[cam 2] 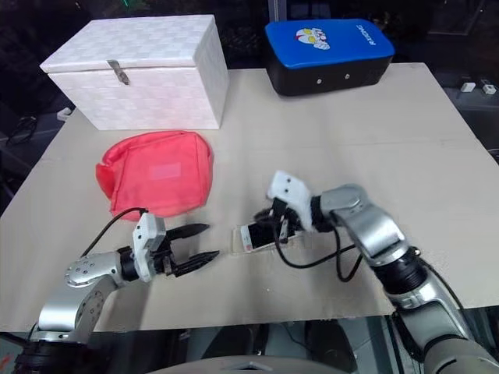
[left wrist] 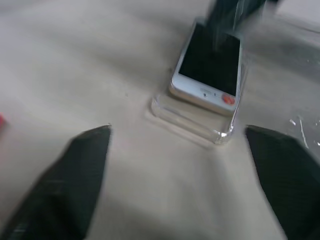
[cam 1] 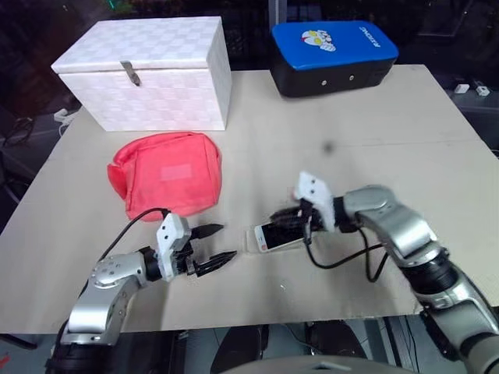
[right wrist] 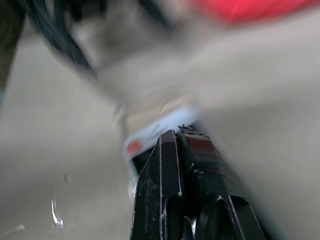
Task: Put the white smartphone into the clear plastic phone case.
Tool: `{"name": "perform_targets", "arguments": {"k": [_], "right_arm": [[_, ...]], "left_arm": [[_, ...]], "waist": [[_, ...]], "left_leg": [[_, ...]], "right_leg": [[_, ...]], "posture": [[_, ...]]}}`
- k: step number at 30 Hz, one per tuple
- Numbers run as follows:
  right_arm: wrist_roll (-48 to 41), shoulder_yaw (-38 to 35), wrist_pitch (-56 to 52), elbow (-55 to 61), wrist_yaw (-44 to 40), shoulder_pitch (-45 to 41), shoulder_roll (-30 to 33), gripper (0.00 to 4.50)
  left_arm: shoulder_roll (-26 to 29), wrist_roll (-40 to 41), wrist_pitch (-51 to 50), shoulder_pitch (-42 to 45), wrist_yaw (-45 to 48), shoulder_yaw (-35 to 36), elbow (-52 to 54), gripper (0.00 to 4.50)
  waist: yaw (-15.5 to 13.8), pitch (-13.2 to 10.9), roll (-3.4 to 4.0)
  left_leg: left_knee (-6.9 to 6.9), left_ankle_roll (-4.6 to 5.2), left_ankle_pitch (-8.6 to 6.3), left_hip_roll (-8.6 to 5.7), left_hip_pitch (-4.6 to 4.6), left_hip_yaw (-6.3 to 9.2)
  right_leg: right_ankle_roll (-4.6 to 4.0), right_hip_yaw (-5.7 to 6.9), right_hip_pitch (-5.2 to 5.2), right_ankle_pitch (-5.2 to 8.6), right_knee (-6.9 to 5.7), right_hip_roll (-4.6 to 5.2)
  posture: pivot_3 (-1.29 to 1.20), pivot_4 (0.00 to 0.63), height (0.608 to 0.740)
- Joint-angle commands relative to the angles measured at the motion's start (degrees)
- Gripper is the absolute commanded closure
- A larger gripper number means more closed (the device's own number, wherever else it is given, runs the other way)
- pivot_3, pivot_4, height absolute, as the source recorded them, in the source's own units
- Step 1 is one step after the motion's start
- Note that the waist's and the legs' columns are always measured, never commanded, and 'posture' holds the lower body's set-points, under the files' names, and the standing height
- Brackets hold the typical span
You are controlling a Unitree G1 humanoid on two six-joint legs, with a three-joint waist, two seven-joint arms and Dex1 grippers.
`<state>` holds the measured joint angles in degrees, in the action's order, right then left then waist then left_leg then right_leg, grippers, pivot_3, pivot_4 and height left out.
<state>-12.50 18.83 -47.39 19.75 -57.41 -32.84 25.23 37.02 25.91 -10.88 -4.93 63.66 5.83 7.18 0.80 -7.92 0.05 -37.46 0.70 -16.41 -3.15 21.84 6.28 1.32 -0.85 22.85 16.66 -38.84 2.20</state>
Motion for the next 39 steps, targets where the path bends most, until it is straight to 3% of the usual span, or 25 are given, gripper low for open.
{"name": "perform_targets", "arguments": {"k": [1,5,9,24,32,36,39], "right_arm": [[0.09,-3.49,-1.82,6.32,3.72,0.12,3.56,4.5],[8.9,-2.65,0.94,5.2,9.82,3.68,12.75,4.5],[10.96,-0.67,2.01,5.7,10.53,7.63,16.97,4.5],[3.73,4.91,5.66,12.14,0.82,9.53,17.19,4.5],[4.26,5.86,7.28,11.43,-0.41,9.24,18.07,4.5],[1.62,1.86,5.95,12.89,-0.74,11.02,19.69,4.5],[-5.43,-6.4,1.19,13.79,0.82,10.29,16.96,4.5]], "left_arm": [[1.39,-1.3,1.04,1.87,1.57,-1.46,-0.45,2.35],[1.81,-4.34,1.2,3.96,0.8,-3.88,-1.95,4.17],[2.21,-6.11,2.14,4.75,1.38,-5.47,-2.77,4.17],[1.26,-7.68,0.98,6.98,-0.13,-7.55,-3.96,4.17],[0.55,-7.36,0.17,7.22,-1.12,-7.57,-3.4,4.17],[-0.03,-6.5,-0.65,7.09,-1.75,-6.79,-3.36,4.17],[-0.22,-4.53,-1.29,6.21,-1.42,-5.35,-2.76,4.17]], "waist": [[0.01,-0.01,0.02],[-0.1,-0.02,-0.01],[-0.05,-0.04,-0.04],[-0.03,-0.06,-0.06],[-0.19,-0.06,-0.07],[-0.36,-0.06,-0.08],[-0.3,-0.08,-0.09]], "left_leg": [[0.0,-0.02,0.01,0.0,0.0,0.0],[0.02,0.0,0.0,0.0,0.17,-0.02],[0.04,0.0,0.0,0.0,0.24,-0.02],[-0.01,0.01,0.01,0.03,0.2,-0.06],[-0.12,0.01,0.01,0.02,0.16,-0.06],[-0.16,0.01,0.01,0.02,0.15,-0.06],[-0.21,0.01,0.01,0.02,0.14,-0.04]], "right_leg": [[0.0,0.0,0.0,0.0,0.02,0.0],[0.0,-0.02,0.1,0.01,0.18,0.01],[0.0,-0.01,0.15,0.01,0.26,0.02],[0.01,-0.03,0.13,0.01,0.13,-0.01],[0.01,-0.02,0.07,0.01,0.04,-0.01],[0.01,0.01,0.03,0.01,0.02,0.0],[0.01,0.02,-0.03,0.01,0.03,0.0]], "posture": [[0.0,0.15,0.74],[0.0,0.15,0.74],[0.0,0.15,0.74],[0.0,0.15,0.74],[0.0,0.15,0.74],[0.0,0.15,0.74],[0.0,0.15,0.74]]}}
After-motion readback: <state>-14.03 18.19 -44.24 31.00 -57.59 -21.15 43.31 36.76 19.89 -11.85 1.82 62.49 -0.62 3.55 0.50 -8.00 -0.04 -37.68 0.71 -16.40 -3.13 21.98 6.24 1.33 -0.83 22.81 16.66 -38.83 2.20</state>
